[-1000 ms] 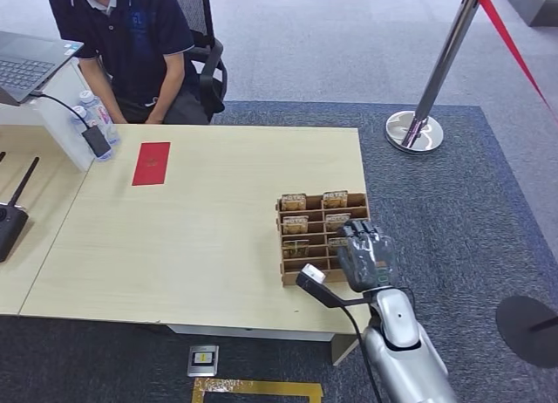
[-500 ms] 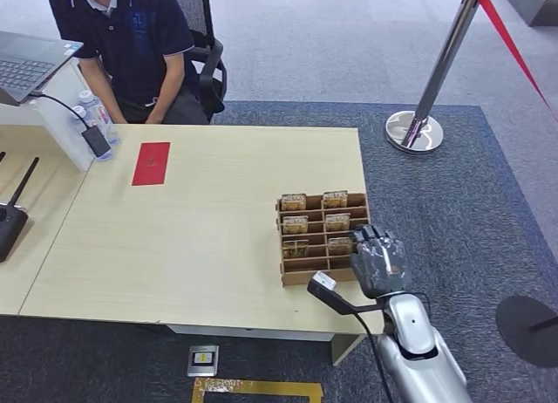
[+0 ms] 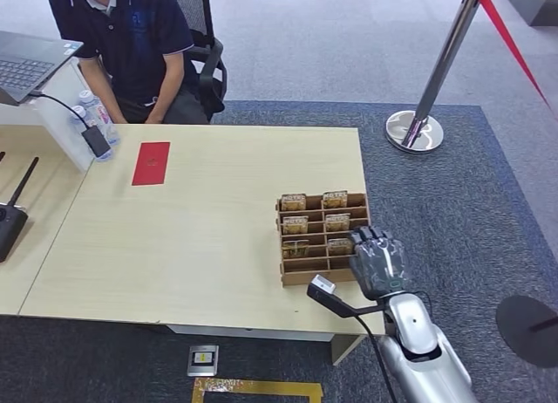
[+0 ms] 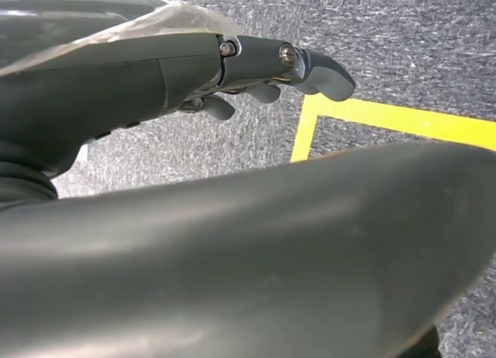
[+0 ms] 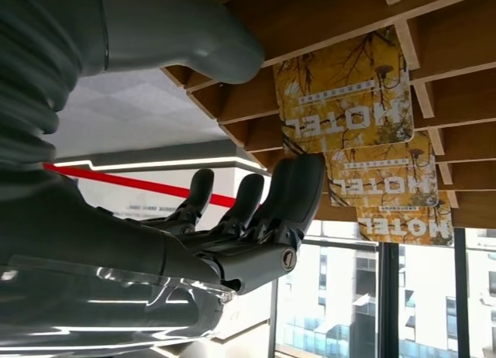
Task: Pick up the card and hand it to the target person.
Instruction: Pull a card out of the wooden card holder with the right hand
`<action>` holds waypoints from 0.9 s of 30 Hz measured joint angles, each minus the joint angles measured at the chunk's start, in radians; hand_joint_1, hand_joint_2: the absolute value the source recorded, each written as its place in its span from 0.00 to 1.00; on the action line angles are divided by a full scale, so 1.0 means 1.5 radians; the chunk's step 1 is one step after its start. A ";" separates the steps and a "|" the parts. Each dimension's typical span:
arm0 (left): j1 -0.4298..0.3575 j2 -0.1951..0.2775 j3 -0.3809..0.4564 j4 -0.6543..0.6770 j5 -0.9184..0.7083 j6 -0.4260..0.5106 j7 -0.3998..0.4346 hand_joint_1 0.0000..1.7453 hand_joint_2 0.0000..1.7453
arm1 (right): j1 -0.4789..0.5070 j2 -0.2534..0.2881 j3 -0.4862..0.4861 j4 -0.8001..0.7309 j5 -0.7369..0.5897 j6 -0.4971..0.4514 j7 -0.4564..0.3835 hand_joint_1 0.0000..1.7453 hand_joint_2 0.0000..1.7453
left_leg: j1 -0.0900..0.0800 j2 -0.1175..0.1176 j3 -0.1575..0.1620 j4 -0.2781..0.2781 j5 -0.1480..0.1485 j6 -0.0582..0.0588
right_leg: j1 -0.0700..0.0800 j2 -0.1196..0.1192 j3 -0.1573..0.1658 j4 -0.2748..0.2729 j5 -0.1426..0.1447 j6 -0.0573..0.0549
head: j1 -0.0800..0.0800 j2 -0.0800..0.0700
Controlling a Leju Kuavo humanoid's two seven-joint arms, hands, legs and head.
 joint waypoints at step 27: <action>0.001 0.002 -0.007 0.000 0.004 0.000 0.005 0.00 0.00 | -0.034 -0.059 0.049 -0.050 -0.051 0.001 -0.005 0.41 1.00 | 0.000 0.000 -0.001 0.000 0.000 0.000 | 0.000 0.000 0.000 0.000 0.000 0.000 | 0.000 0.000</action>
